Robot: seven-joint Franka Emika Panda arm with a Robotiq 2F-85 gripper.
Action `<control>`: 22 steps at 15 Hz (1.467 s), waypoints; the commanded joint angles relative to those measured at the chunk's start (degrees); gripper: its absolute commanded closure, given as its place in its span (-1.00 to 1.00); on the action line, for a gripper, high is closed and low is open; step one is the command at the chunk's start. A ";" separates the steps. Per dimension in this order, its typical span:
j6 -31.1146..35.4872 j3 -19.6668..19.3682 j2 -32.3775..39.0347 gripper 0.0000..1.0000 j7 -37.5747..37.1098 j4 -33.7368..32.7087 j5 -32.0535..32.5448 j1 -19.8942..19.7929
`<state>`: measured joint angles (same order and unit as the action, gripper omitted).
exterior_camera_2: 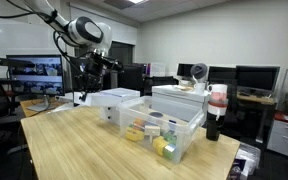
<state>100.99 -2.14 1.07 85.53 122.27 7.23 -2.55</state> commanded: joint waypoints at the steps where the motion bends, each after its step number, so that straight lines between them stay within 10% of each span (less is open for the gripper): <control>1: 1.31 -0.27 0.80 0.98 1.74 4.89 1.92 -0.23; 22: -9.79 -0.37 -4.77 0.98 -12.46 4.30 -6.75 0.47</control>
<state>93.31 -2.51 -2.34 74.99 122.88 2.01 -2.37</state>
